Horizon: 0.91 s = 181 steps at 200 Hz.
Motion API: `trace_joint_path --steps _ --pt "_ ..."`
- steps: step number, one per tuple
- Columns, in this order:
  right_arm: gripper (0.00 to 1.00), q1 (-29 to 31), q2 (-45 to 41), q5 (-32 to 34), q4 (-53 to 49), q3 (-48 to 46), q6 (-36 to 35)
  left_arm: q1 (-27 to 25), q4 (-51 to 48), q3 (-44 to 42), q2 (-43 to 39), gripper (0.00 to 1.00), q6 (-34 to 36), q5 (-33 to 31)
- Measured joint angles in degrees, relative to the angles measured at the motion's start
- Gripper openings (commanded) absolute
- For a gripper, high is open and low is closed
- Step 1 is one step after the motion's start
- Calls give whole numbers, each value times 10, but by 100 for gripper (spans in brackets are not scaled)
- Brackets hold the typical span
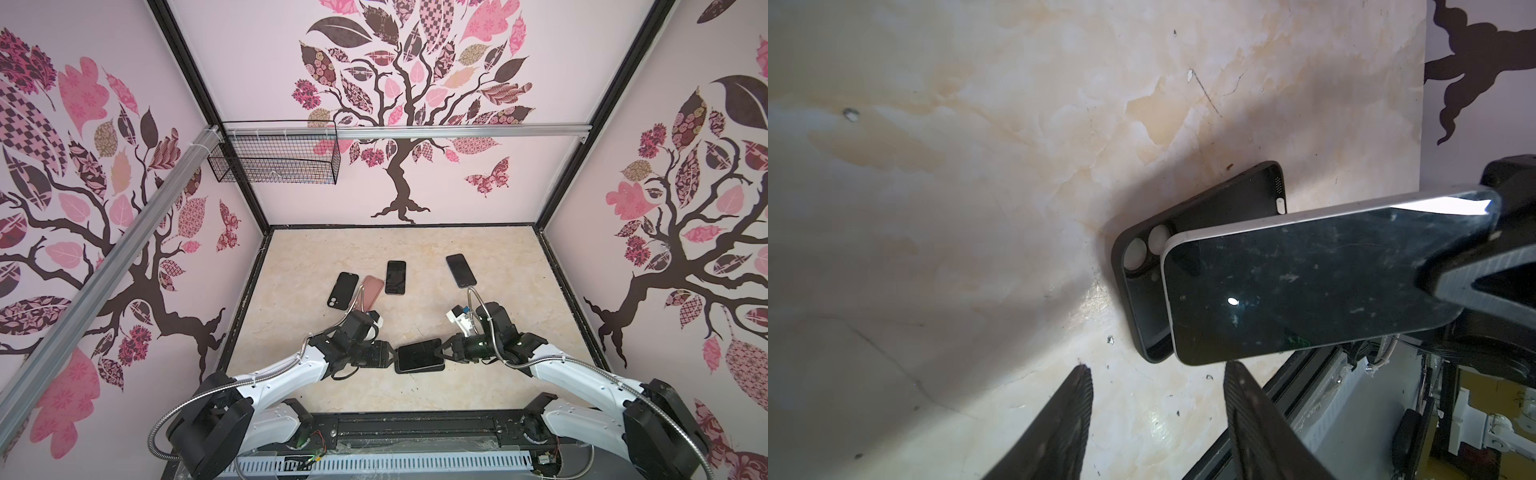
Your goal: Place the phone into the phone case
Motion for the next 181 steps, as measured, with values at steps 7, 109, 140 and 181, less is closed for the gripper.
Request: trace_joint_path --steps 7,109,140,181 --pt "0 0 4 -1 3 -2 2 -1 4 0 5 54 0 0" --pt "0 -7 59 -24 45 -7 7 -5 33 -1 63 42 4 8" --pt "0 -9 83 -42 58 -7 6 -6 49 -4 69 39 2 16" --pt "0 -10 108 -64 80 -7 5 -6 75 -12 90 35 0 26"
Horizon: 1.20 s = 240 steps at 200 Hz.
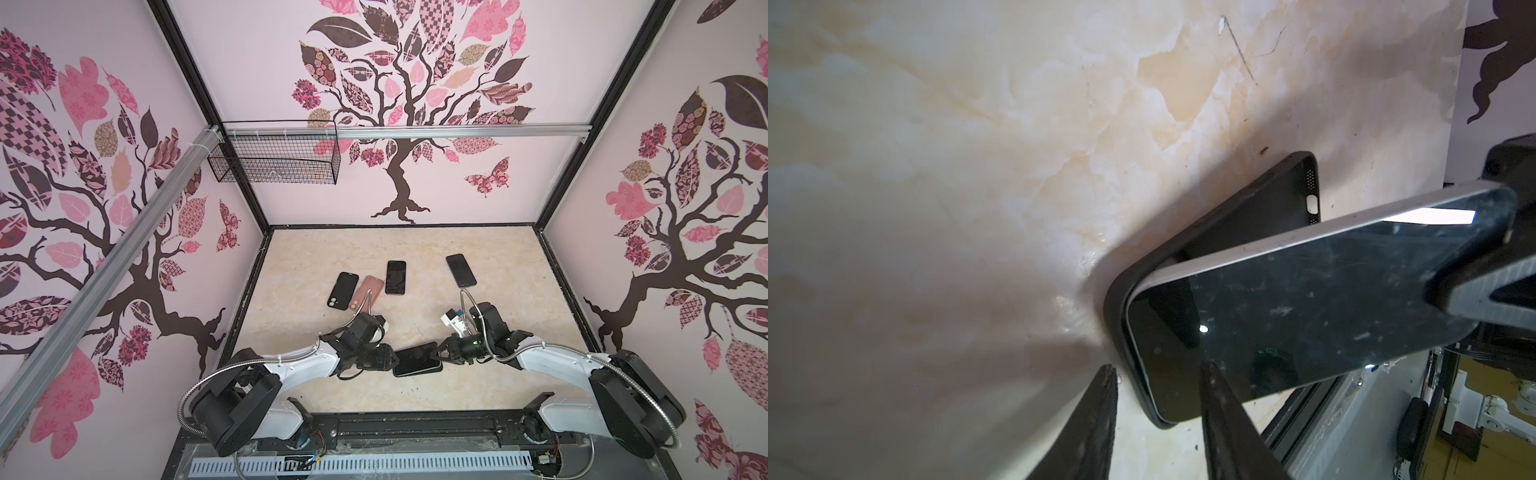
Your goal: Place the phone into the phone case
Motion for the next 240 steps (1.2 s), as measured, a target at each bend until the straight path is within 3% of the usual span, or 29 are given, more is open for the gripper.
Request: trace_joint_path --steps 115,155,240 --pt "4 -7 52 -7 -9 18 -47 3 14 -7 13 23 -2 7" --pt "15 -7 56 3 -37 33 -69 5 13 -7 14 21 -4 8" --pt "38 -2 55 111 -137 39 -114 1 44 -8 31 18 -4 13"
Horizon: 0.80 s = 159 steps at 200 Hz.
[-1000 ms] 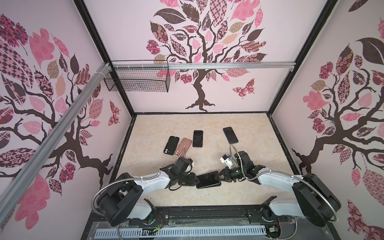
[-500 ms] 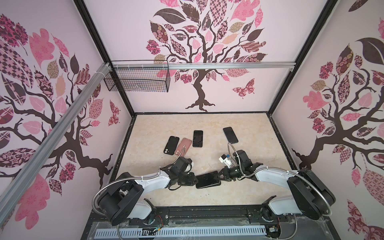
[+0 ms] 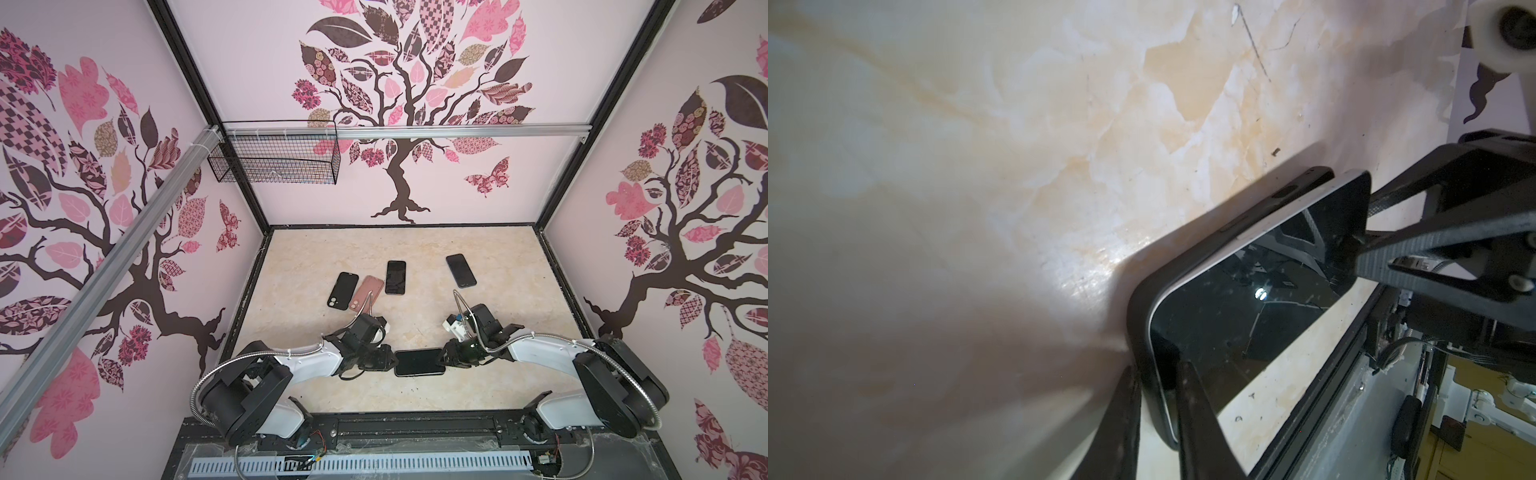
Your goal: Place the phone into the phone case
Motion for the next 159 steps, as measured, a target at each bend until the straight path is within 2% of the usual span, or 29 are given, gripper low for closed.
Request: trace_joint_path --steps 44,76,98,159 --pt "45 3 -35 44 -54 15 -17 -1 6 -4 0 19 0 5" --pt "45 2 -61 94 -105 30 -22 -1 9 -4 -3 32 -4 10" --pt "42 2 -76 121 -130 39 -25 -2 0 -5 -14 36 -9 11" --pt "33 5 -84 132 -146 37 -28 -2 -26 -5 -46 34 -14 11"
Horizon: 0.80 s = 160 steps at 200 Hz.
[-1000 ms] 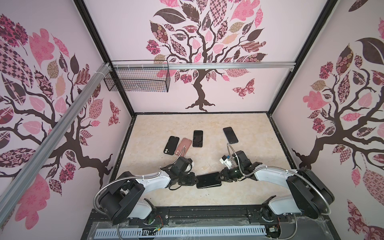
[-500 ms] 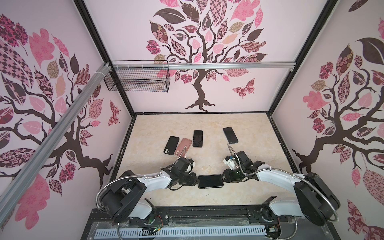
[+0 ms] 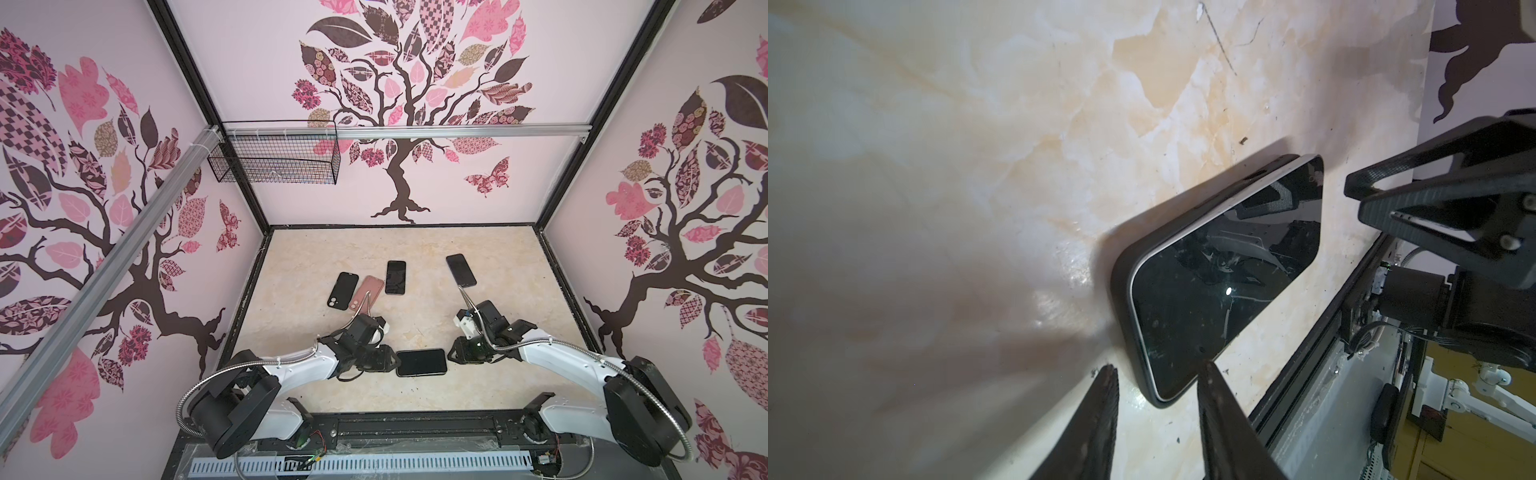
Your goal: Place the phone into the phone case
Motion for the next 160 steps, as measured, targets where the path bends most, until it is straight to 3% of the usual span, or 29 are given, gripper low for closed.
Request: trace_joint_path --steps 160 --pt "20 65 40 3 55 -18 31 -17 28 -3 44 22 -11 21"
